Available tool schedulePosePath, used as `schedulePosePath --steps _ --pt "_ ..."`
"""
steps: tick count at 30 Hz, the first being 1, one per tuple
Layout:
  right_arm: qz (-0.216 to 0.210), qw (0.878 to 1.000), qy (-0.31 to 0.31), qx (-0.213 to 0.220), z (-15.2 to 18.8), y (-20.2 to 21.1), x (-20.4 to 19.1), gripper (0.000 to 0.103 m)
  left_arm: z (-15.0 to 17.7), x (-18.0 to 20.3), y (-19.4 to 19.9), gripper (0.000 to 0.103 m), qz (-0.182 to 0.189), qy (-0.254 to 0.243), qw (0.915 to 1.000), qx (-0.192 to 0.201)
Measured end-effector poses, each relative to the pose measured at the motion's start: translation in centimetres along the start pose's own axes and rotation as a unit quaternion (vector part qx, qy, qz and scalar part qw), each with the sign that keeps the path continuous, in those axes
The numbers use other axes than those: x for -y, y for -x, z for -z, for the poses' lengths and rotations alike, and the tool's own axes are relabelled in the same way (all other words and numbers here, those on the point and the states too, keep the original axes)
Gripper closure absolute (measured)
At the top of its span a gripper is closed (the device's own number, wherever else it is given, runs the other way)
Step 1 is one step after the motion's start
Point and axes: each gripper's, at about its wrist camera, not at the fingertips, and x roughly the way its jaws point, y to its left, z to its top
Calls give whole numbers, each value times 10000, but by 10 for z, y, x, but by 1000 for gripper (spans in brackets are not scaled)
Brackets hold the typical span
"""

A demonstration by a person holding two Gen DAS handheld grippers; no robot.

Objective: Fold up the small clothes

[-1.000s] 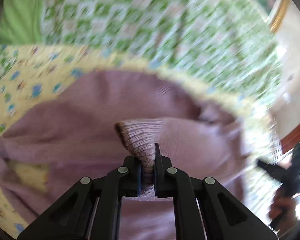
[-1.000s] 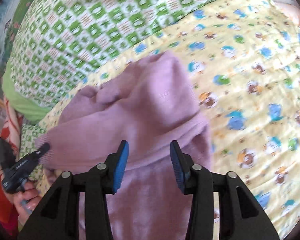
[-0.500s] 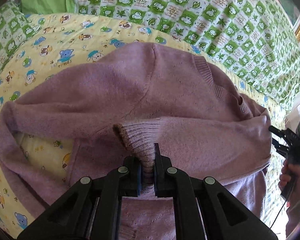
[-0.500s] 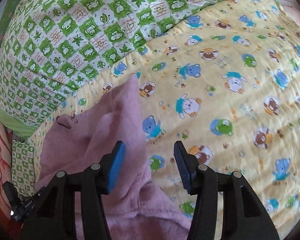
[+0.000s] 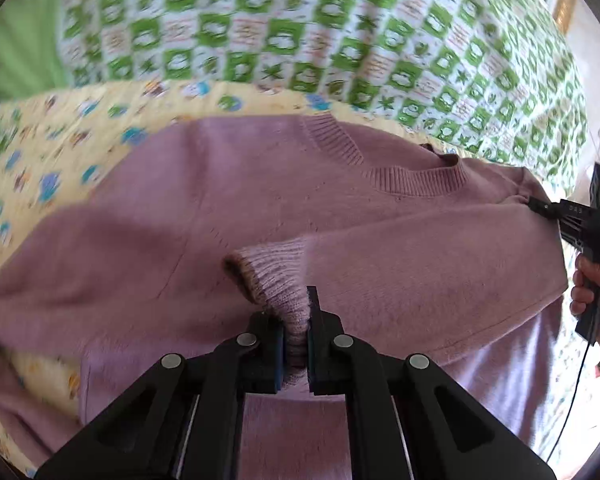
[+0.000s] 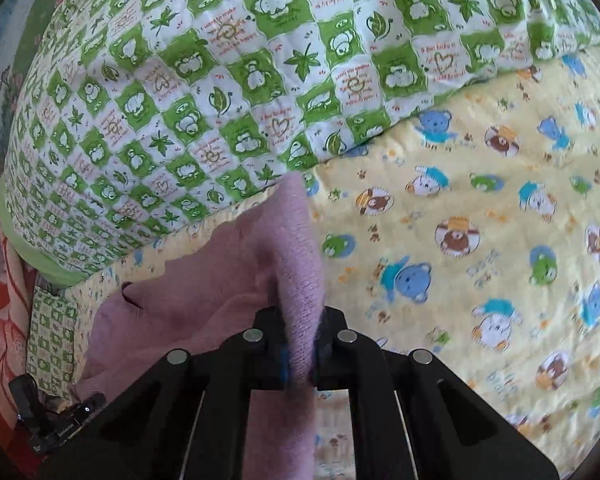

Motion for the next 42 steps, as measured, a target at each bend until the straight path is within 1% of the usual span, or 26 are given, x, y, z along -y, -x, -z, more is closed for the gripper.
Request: schedulePosePath --steps 4,8,11,12,13,15,16,17,19,20,21,22,24,26,28,29,30,31,32,34,36,37,38,40,41,42 --pt "422 9980 451 -167 4 -25 -1 95 1 -10 -23 97 -217 -22 9996 -161" --pt "533 9973 432 -258 13 -45 9 95 13 -26 -37 97 -191 -9 9992 -358" --pt "525 9976 356 -283 17 -50 16 94 14 -18 -31 97 -248 -185 9992 -265" --pt "545 9976 337 -268 16 -49 16 91 14 -15 -28 96 -271 -229 9991 -225" --pt "622 9973 324 -222 15 -45 16 82 15 -13 -26 96 -290 -253 9991 -203" --pt "991 9945 314 -124 12 -33 17 69 14 -13 -28 95 -264 -189 9990 -320" --pt "1130 9932 267 -75 10 -26 18 68 13 -14 -27 95 -187 -120 9992 -342" --pt "1119 9935 190 -6 10 -18 18 68 11 -16 -23 91 -13 13 9994 -332" --pt "802 9966 139 138 13 -2 10 68 10 -18 -15 72 125 173 9994 -289" --pt "602 9978 217 166 16 3 3 67 8 -20 -15 45 133 245 9990 -358" --pt "475 9982 311 168 19 6 -5 64 8 -21 -15 31 113 305 9987 -391" --pt "436 9981 402 166 21 7 -12 56 6 -24 -17 31 50 394 9984 -400" --pt "396 9981 471 67 23 0 -21 48 5 -29 -21 31 -5 522 9974 -495" --pt "392 9982 438 -123 23 -16 -28 46 4 -36 -27 32 -37 707 9960 -553" --pt "705 9961 435 -314 24 -39 -34 45 4 -36 -37 43 -149 747 9952 -613" --pt "854 9945 406 -451 25 -50 -32 45 4 -35 -42 71 -148 698 9953 -649" --pt "930 9935 379 -527 26 -59 -29 49 3 -32 -46 94 -137 630 9956 -679" --pt "960 9934 400 -490 26 -63 -29 78 2 -29 -45 94 -90 568 9961 -670" --pt "1012 9929 468 -412 24 -62 -29 90 0 -24 -38 95 -164 471 9976 -483" --pt "806 9958 380 -218 17 -53 -30 93 -4 -17 -20 95 -195 334 9992 -65" --pt "732 9964 407 97 12 -39 -32 93 -6 -14 -15 95 -255 265 9993 107" --pt "735 9964 401 152 11 -37 -32 93 -6 -14 -22 95 -346 201 9992 9" --pt "789 9961 385 50 11 -41 -30 93 -5 -15 -32 95 -438 161 9987 -204" --pt "861 9946 306 -498 16 -62 -23 91 -2 -22 -39 93 -391 217 9980 -445" --pt "853 9948 199 -512 18 -63 -20 90 0 -25 -36 88 -392 252 9980 -438" --pt "819 9957 130 -406 19 -58 -23 82 2 -27 -30 83 -414 282 9980 -396"
